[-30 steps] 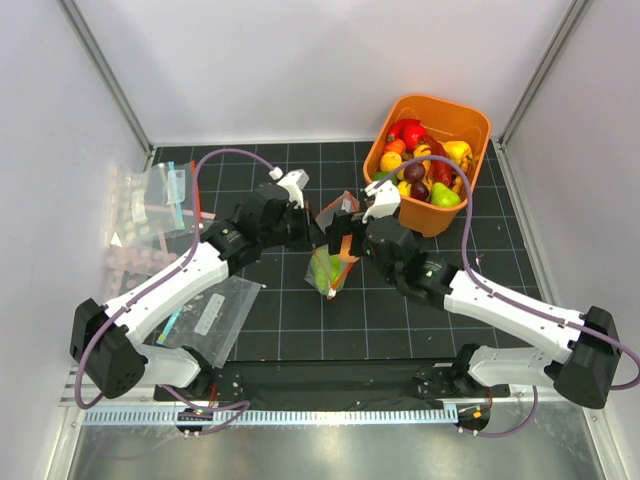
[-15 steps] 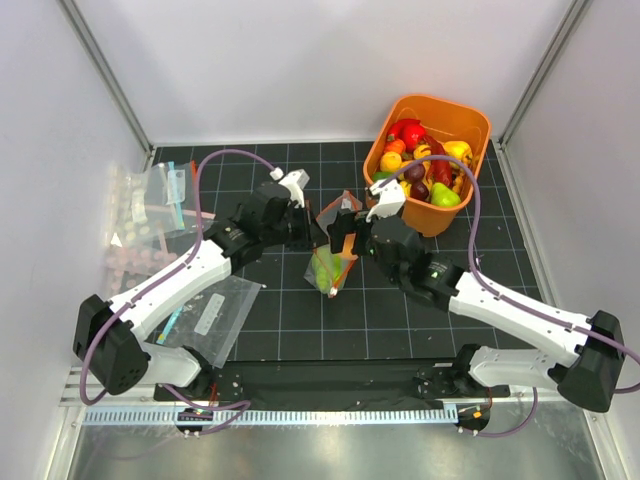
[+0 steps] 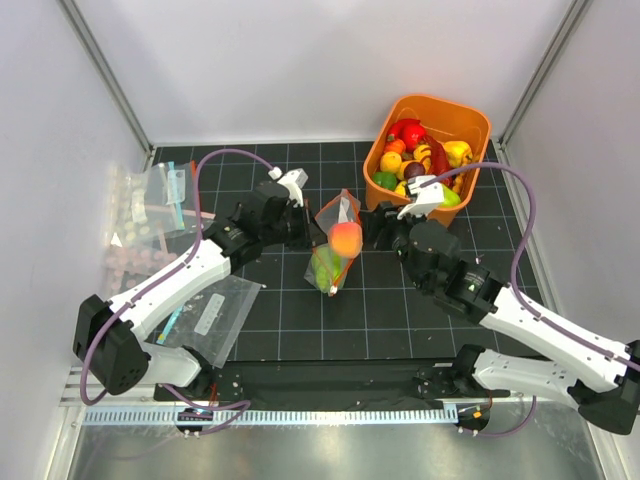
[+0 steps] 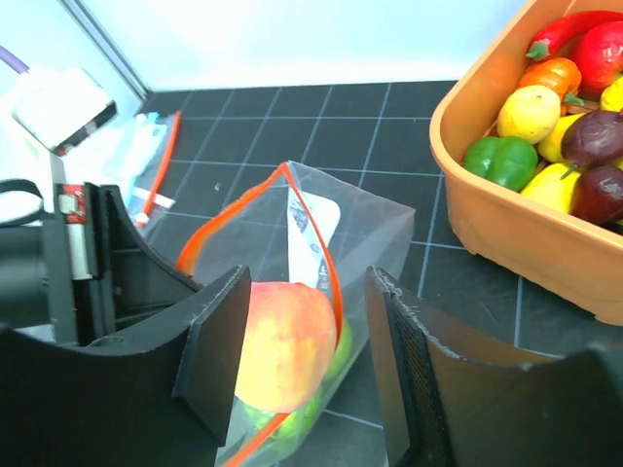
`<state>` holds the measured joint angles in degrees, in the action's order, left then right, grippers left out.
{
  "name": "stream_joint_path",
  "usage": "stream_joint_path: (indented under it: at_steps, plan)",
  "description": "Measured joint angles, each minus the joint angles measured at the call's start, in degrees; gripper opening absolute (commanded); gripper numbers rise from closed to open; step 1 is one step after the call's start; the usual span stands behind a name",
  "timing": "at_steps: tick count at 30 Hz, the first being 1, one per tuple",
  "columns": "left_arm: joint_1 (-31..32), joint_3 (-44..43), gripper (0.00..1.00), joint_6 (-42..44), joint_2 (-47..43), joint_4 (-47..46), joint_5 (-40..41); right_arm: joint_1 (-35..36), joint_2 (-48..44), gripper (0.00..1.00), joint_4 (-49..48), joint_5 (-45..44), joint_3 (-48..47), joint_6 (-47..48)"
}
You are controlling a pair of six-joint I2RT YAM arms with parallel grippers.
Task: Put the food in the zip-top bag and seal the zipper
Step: Place the fake fruit in the zipper food storage bag, then adjust the zipper food storage bag at the center of the board.
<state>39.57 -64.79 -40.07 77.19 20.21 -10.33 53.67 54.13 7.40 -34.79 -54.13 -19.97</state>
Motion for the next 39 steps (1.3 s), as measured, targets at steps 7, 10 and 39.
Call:
stream_joint_path:
  at_steps: [7,10,39]
  plan:
    - [0.0,0.0,0.0,0.0,0.0,0.0,0.0,-2.3,4.0,0.52,1.7,3.1,-1.1,1.7]
    - [0.0,0.0,0.0,0.0,0.0,0.0,0.0,-6.8,5.7,0.55,2.0,7.5,-1.5,1.4]
    - [0.0,0.0,0.0,0.0,0.0,0.0,0.1,-16.4,17.9,0.09,0.7,26.4,-3.2,-2.1]
